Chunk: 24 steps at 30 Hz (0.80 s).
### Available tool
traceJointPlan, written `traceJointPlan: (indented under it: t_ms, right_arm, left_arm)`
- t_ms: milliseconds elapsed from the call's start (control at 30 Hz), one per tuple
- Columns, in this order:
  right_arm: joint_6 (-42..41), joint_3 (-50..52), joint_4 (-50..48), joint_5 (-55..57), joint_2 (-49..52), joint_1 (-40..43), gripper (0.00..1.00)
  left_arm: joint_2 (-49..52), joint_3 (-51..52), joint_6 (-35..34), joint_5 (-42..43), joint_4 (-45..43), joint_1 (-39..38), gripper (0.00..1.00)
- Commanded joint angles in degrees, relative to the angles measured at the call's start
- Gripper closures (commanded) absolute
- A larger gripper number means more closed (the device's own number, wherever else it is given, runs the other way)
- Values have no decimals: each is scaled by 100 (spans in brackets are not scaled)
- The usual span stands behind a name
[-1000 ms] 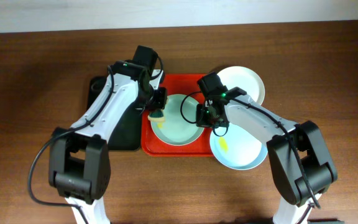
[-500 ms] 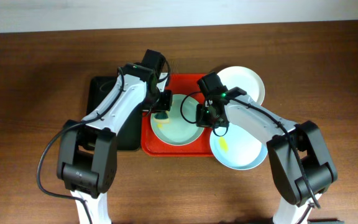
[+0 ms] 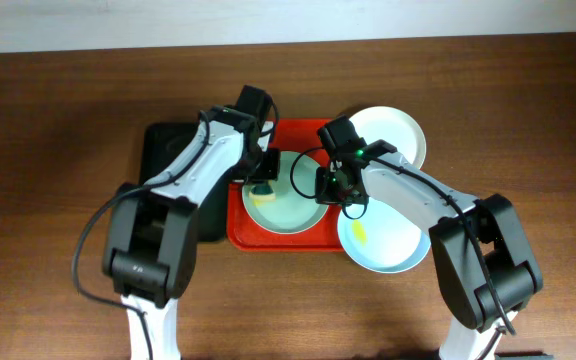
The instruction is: Clean dirty plates on tray and stack at the side
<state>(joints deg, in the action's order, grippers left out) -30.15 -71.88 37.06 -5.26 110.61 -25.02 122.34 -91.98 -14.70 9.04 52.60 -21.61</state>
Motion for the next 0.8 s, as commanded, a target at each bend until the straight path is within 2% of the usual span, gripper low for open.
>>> traceJointPlan:
  t_ms: [0,100,267,400,567,767]
  right_arm:
    - [-4,37,31,-7,-52,-52,96]
    - [-4,37,39,-7,-52,-52,96]
    - [-7,37,42,-7,-52,-52,96]
    - [-4,37,44,-7,-52,-52,96]
    - [-4,37,48,-7,-52,-52,96]
    - [-4,37,46,-7,-52,-52,96]
  left_arm:
    - [376,11,-162,-330,-2,-9,100]
    - [483,11,-424,-487,15,-9,100]
    - [636,11,-431,96,11,-109,100]
    - [699,11,-149,839,-81,-160,100]
    - [538,-24,-149,767,-103,-144,100]
    - [-511,-24,-153,297,-249,-151,100]
